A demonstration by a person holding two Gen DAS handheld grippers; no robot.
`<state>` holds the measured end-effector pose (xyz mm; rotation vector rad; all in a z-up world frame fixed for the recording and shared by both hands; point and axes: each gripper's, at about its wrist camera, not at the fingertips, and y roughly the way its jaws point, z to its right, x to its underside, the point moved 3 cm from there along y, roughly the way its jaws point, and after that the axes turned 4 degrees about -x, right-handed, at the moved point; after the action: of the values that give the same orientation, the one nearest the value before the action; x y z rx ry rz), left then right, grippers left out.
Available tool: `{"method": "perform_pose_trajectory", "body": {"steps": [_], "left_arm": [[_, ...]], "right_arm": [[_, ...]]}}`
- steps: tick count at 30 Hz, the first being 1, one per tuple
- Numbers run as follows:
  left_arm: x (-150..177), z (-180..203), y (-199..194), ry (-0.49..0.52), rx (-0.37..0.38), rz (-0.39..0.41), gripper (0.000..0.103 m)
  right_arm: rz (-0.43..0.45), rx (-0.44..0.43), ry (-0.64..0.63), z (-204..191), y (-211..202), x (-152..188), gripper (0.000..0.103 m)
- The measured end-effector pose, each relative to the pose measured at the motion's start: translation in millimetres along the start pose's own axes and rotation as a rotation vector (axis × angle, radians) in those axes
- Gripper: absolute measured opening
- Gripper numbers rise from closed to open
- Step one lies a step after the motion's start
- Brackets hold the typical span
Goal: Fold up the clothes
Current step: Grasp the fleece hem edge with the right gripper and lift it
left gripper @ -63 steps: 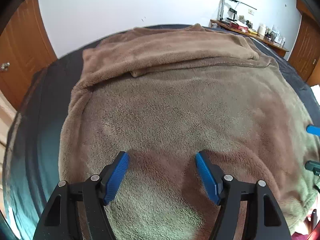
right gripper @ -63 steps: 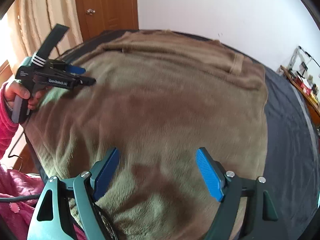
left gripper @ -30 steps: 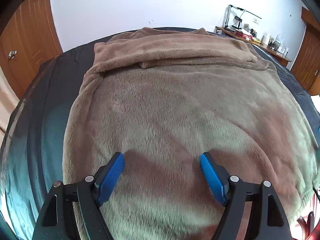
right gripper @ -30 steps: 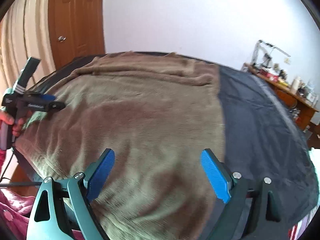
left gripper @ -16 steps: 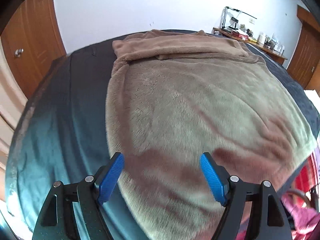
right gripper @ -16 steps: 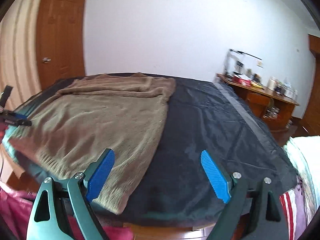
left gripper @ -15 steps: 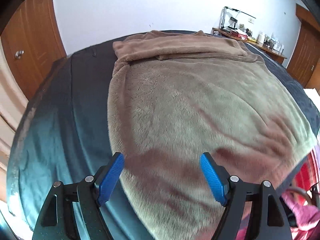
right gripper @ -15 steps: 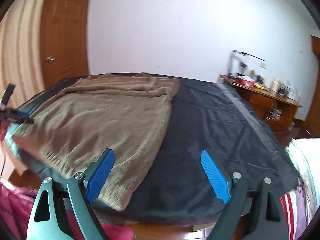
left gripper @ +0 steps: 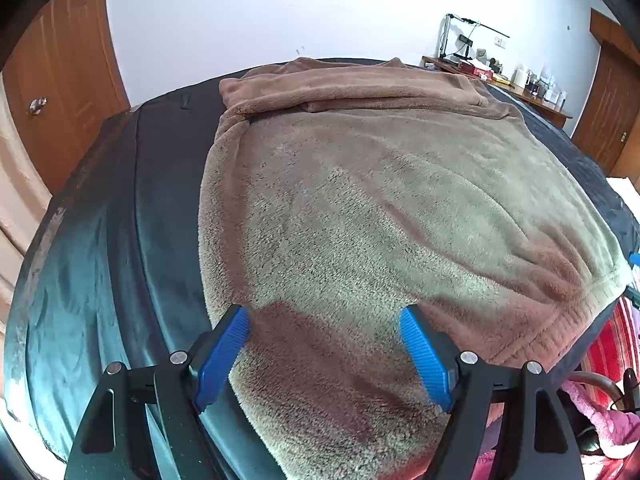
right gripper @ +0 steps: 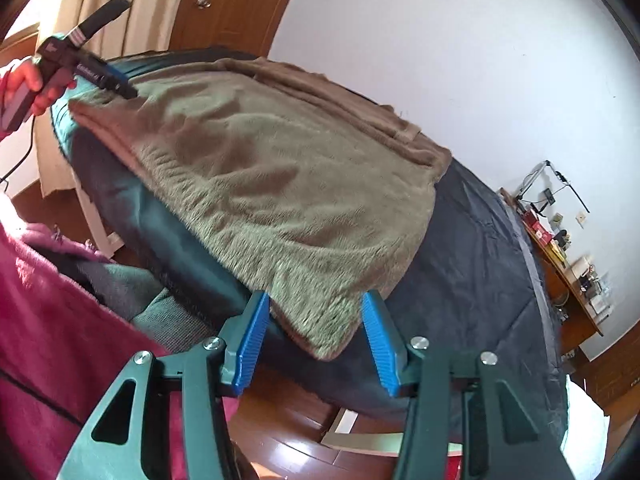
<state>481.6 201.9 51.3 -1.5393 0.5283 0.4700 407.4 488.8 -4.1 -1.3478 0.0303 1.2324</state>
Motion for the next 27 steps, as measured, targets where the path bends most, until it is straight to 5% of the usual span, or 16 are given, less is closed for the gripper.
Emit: {"method": "perform_pose_trajectory", "body": {"steps": [6, 13, 17, 27], "left_arm": [[-5, 8, 3, 0.01, 0.016, 0.005, 0.08], [-5, 16, 5, 0.048, 0.006, 0.011, 0.08], [-4, 15, 8, 0.036, 0.014, 0.006, 0.08], [-4, 16, 9, 0.041, 0.013, 0.01, 0.08]], "right_arm": [[-0.025, 0.089, -0.139, -17, 6, -6, 0.051], [0.048, 0.1, -0.039, -5, 0, -22, 0.025], [0.033, 0.23, -0.027, 2, 5, -20, 0.025], [0.02, 0.19, -0.057, -15, 17, -16, 0.024]]}}
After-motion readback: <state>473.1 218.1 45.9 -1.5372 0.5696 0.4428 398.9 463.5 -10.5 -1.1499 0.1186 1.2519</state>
